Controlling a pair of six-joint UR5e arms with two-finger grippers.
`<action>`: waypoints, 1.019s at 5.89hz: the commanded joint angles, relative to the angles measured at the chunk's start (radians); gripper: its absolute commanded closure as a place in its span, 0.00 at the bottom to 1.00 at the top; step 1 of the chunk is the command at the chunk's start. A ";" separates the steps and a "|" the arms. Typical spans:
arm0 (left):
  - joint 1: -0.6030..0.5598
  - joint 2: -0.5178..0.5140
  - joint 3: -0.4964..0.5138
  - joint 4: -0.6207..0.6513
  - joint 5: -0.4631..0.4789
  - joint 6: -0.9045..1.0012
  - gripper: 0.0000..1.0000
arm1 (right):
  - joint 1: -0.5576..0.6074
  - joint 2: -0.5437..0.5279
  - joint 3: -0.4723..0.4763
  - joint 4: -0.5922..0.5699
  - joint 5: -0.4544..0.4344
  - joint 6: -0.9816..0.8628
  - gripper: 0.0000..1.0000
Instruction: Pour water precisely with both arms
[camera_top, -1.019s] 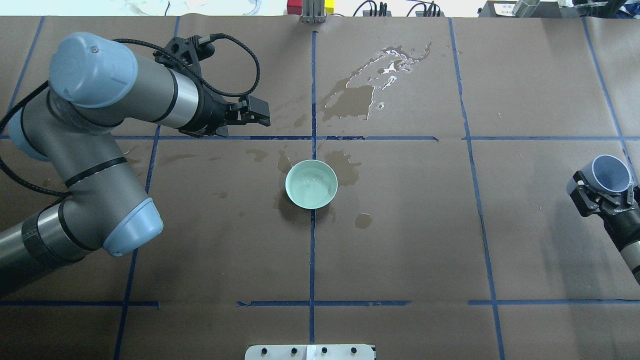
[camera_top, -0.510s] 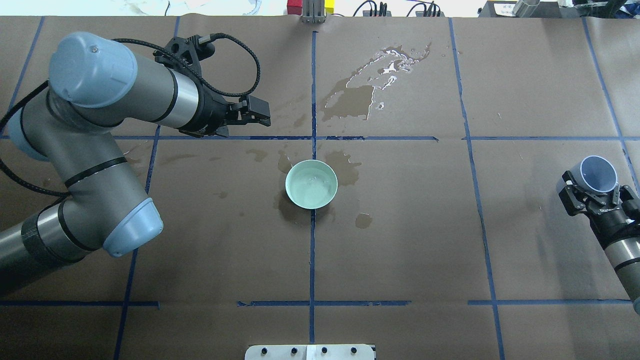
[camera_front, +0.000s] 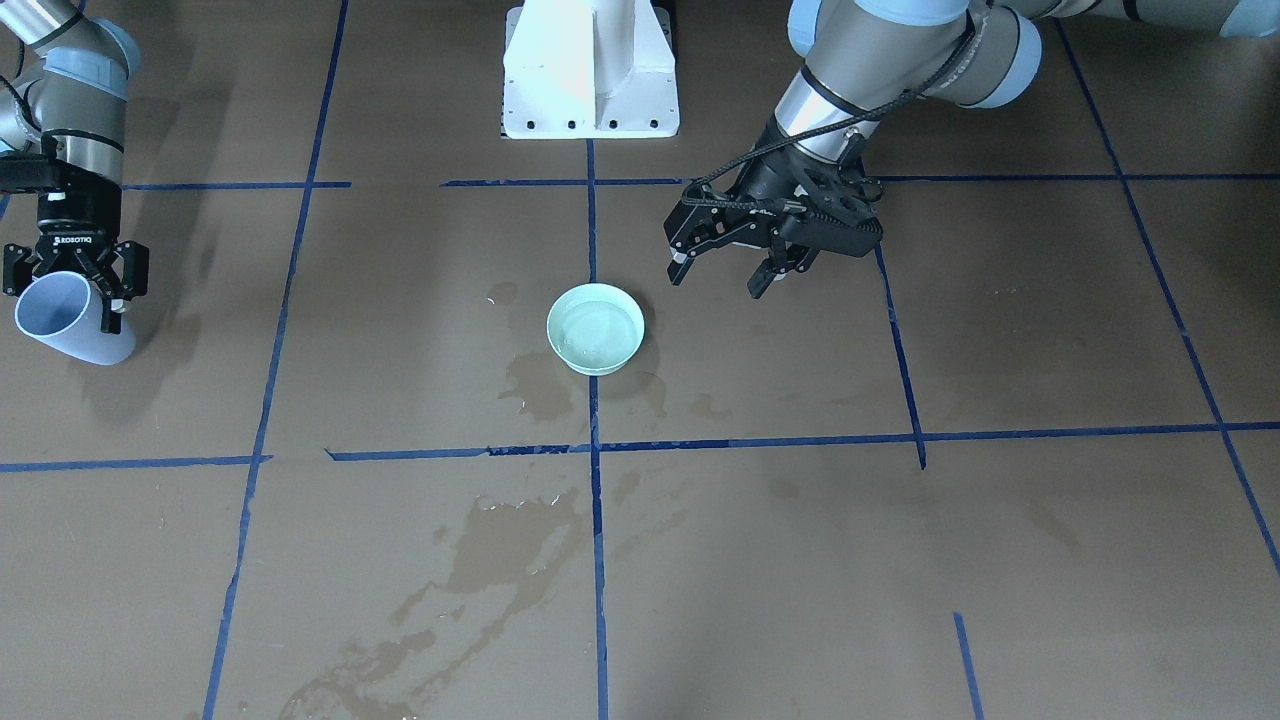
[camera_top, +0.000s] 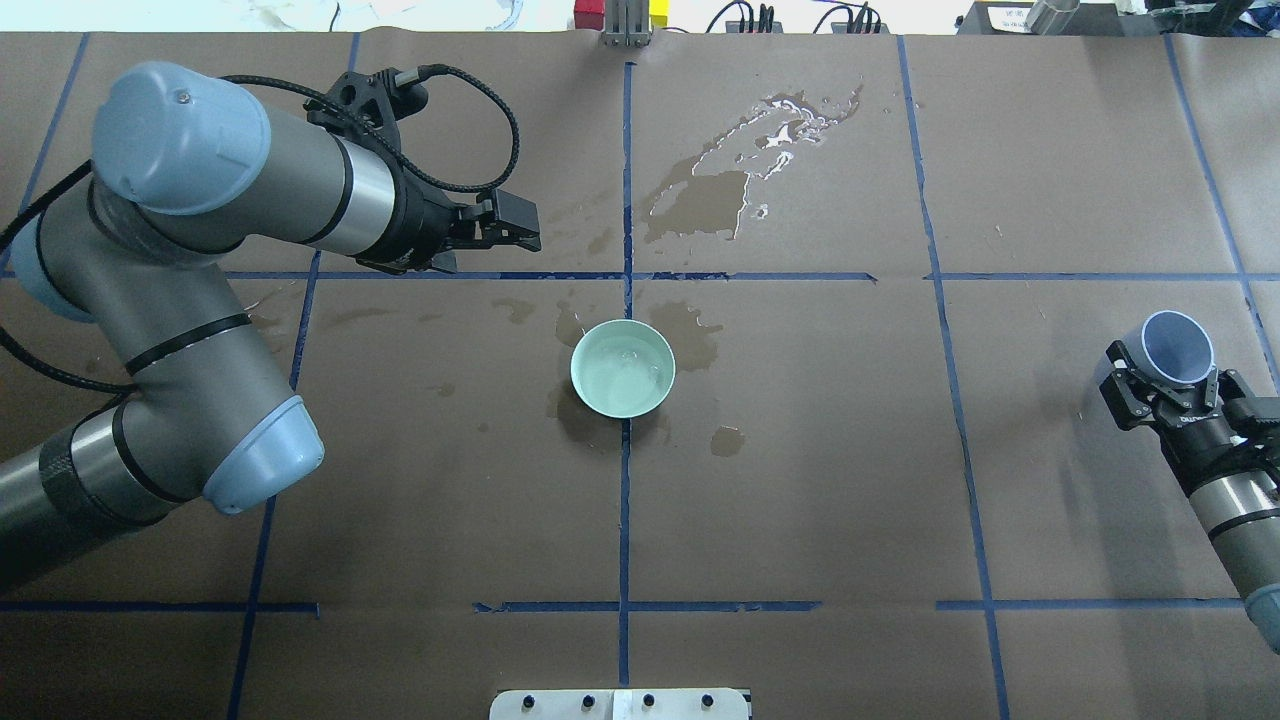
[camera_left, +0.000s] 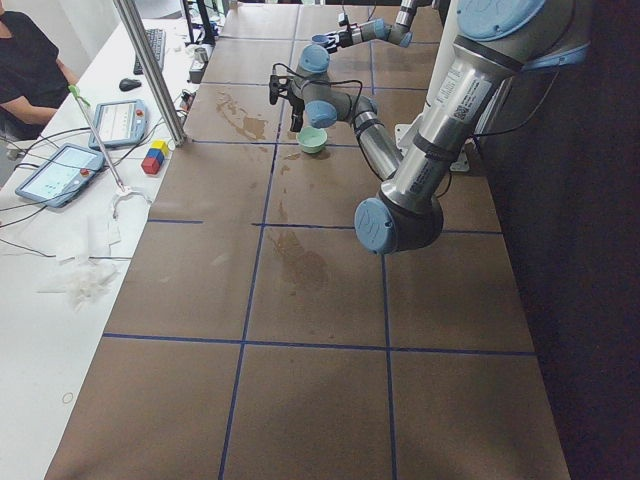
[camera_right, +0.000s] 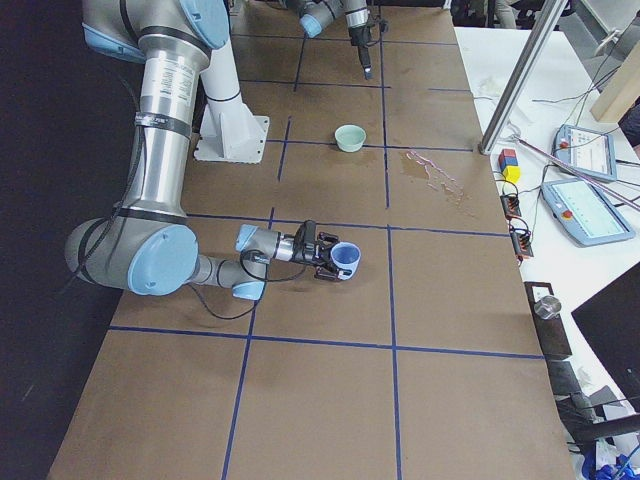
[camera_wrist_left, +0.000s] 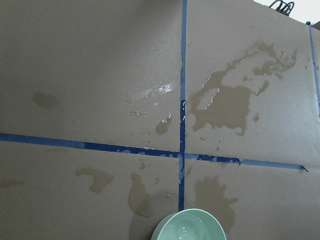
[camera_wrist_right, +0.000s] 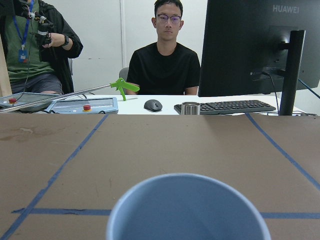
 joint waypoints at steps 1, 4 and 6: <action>-0.002 0.000 -0.002 0.000 0.000 0.000 0.00 | -0.001 0.000 -0.001 -0.001 0.002 -0.005 0.67; -0.002 0.003 -0.011 0.002 0.000 0.000 0.00 | 0.000 0.032 -0.018 -0.005 0.005 -0.012 0.67; -0.002 0.006 -0.011 0.002 0.000 0.000 0.00 | 0.002 0.032 -0.021 -0.005 0.005 -0.012 0.67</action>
